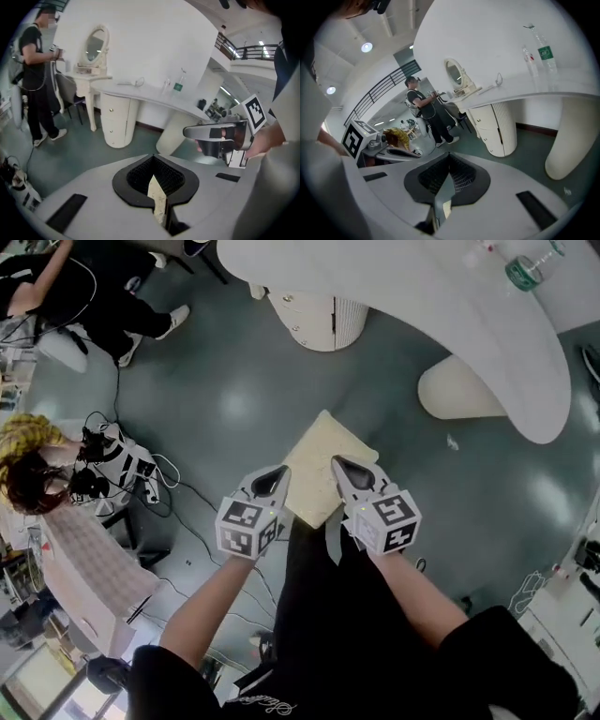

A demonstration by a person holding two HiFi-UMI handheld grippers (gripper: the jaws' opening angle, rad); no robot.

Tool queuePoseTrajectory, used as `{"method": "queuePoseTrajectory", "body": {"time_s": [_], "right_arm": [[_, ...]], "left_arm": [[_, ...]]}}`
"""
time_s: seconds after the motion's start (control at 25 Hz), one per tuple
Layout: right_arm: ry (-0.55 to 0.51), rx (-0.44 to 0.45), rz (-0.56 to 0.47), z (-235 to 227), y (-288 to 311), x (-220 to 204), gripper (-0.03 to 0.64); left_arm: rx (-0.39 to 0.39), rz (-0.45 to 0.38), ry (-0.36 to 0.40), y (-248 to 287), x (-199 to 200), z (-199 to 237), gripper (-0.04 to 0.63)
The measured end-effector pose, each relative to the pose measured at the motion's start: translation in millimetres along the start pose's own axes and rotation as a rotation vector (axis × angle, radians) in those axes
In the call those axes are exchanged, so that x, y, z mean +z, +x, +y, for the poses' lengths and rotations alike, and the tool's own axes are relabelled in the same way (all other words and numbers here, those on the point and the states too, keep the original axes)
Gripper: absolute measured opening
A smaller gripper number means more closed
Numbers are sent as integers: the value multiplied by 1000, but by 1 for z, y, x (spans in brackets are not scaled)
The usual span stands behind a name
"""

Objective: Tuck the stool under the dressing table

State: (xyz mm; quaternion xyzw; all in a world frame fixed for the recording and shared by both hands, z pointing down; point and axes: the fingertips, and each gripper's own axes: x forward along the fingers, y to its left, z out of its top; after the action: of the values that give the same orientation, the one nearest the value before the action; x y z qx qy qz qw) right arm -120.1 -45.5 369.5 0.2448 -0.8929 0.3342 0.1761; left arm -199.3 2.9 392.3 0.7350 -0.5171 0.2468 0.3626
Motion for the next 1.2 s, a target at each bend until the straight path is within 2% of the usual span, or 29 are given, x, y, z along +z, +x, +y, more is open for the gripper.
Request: {"method": "queuePoseTrajectory", "body": {"time_s": [0.16, 0.24, 0.32, 0.44, 0.56, 0.64, 0.72, 0.8, 0.88, 1.04, 1.12, 1.2], "right_arm": [[78, -87, 15, -25, 7, -39, 6], [150, -130, 24, -39, 13, -69, 6], [230, -186, 50, -53, 15, -107, 6], [292, -261, 74, -64, 17, -156, 6], [361, -275, 44, -77, 26, -188, 18], [431, -288, 32, -86, 32, -210, 148], [499, -311, 28, -92, 38, -232, 177], [572, -341, 19, -100, 46, -254, 206], [652, -388, 6, -113, 52, -276, 238], [830, -493, 16, -144, 58, -326, 283], [906, -514, 57, -154, 62, -352, 296], [978, -509, 89, -159, 66, -376, 307]], "left_arm": [[-207, 163, 150, 37, -19, 10, 3], [-268, 242, 154, 64, -34, 30, 3], [-272, 302, 119, 94, -54, 54, 3], [-239, 355, 86, 127, -91, 86, 3], [-208, 438, 66, 155, -135, 107, 3], [-216, 480, 56, 169, -161, 110, 8], [-228, 510, 2, 180, -181, 114, 151], [-239, 522, -59, 191, -194, 120, 203], [-262, 539, -83, 203, -203, 122, 255], [-309, 627, -56, 220, -227, 121, 369], [-324, 655, -53, 227, -235, 120, 430], [-338, 667, -84, 234, -241, 117, 471]]}}
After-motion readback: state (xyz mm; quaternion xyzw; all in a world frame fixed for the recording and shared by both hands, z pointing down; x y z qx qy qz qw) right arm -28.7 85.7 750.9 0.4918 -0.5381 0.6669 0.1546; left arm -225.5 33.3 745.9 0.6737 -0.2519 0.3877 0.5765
